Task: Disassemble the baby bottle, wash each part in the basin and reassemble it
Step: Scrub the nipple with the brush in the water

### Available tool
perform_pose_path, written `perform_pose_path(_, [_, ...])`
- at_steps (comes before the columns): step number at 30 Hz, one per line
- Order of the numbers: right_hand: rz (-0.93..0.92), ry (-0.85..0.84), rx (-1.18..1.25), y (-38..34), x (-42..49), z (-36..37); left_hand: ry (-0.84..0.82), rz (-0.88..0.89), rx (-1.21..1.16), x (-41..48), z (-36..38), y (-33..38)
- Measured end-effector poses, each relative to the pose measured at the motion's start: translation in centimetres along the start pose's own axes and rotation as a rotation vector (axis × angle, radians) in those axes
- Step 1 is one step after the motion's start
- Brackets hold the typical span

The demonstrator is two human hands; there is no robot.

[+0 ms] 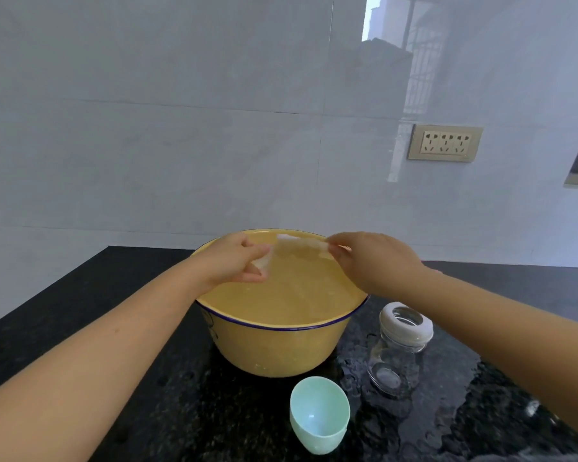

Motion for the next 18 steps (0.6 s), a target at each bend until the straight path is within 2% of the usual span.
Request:
perform_pose_path(3, [-0.002, 0.007, 0.191, -0.4, -0.2, -0.1, 0.056, -0.053, -0.250, -0.2, 0.2, 0.3])
perform_pose_path(7, [-0.039, 0.018, 0.369, -1.8, -0.6, 0.1, 0.135, -0.087, -0.399, -0.8, 1.1, 0.4])
perform_pose_path(12, [-0.129, -0.019, 0.369, -3.3, -1.5, -0.4, 0.216, -0.031, -0.620, -0.8, 2.0, 0.8])
perform_pose_path(15, [-0.149, -0.081, 0.350, -3.9, -1.7, -0.1, 0.257, 0.008, -0.629, -0.8, 2.2, 0.5])
perform_pose_path(18, [-0.160, -0.121, 0.293, -4.5, -1.1, 0.6, 0.220, 0.055, -0.626, -1.2, 2.4, 0.5])
Point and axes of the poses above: each hand's wrist, its own x-axis towards the middle knuckle, its own z-axis out of the palm, y = z × x, the point moved 4 cm from there along x, towards the middle knuckle, and after that the axes turned 12 degrees about -x, right-handed, at the moved point
